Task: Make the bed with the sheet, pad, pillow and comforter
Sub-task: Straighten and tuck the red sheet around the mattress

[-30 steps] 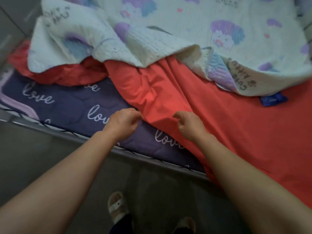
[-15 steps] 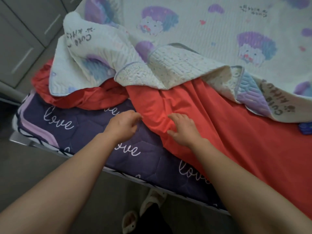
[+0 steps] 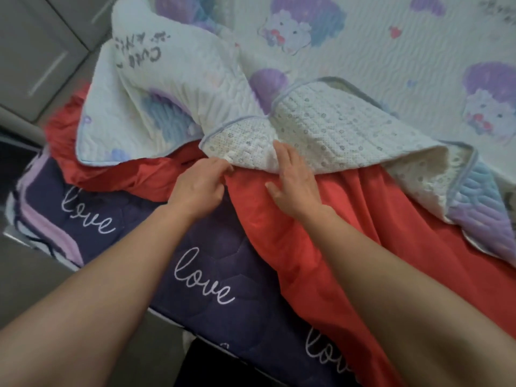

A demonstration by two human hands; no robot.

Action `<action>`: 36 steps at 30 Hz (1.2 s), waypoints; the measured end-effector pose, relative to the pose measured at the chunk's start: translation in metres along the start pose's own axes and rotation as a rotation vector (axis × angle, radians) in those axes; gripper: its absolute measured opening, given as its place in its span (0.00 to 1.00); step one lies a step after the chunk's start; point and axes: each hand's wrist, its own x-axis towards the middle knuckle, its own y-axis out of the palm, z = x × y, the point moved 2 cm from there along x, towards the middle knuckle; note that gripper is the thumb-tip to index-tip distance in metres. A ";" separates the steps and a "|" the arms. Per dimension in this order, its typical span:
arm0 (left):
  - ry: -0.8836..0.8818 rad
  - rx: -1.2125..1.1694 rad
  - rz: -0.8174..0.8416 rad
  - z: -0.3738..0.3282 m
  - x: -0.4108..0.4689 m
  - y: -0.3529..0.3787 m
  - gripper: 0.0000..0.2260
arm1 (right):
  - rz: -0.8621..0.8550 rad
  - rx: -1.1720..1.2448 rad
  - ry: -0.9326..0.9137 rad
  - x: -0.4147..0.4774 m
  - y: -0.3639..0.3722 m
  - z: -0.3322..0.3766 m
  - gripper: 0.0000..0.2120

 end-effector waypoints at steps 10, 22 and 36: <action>-0.394 0.020 -0.154 0.082 0.040 -0.039 0.25 | -0.206 0.095 0.052 0.078 -0.021 0.024 0.14; -0.406 0.237 0.000 0.121 0.090 -0.043 0.12 | -0.343 0.170 0.107 0.111 -0.031 0.042 0.12; -0.100 -0.208 -0.665 0.009 0.257 -0.270 0.13 | -0.808 0.637 0.703 0.177 -0.182 0.015 0.10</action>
